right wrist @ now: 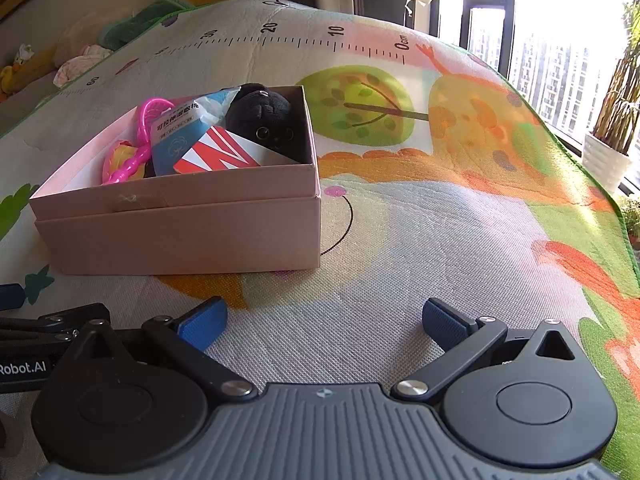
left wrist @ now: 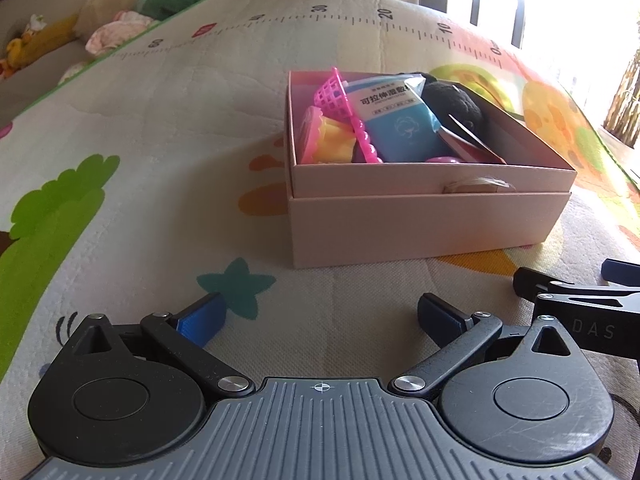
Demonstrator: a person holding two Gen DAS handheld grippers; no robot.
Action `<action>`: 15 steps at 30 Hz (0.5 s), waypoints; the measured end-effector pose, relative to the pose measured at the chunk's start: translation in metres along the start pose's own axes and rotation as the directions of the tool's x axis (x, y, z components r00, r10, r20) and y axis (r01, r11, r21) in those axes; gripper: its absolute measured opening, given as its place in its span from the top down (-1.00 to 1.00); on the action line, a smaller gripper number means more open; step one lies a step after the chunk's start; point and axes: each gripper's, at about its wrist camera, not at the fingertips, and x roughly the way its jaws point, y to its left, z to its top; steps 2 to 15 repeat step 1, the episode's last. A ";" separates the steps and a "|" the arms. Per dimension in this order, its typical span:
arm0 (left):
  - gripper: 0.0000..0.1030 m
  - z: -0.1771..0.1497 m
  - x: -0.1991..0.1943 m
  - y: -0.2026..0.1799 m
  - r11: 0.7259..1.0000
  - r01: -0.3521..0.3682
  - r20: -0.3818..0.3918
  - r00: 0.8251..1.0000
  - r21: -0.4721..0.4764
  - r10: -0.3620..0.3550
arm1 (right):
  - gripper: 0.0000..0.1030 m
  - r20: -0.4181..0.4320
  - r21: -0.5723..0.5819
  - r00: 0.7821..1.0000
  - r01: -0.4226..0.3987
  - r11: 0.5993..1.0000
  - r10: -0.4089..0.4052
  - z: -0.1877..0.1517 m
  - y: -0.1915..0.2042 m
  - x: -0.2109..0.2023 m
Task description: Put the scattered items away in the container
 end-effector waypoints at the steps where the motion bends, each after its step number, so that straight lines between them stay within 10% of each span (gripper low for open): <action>1: -1.00 0.000 0.000 0.001 1.000 0.003 0.002 1.000 -0.001 -0.003 | -1.00 0.000 0.000 1.000 0.000 1.000 0.000 0.000 0.000 0.000; 15: -1.00 0.000 0.000 0.001 1.000 0.003 0.002 1.000 -0.001 -0.003 | -1.00 0.000 0.000 1.000 0.000 1.000 0.000 0.000 0.000 0.000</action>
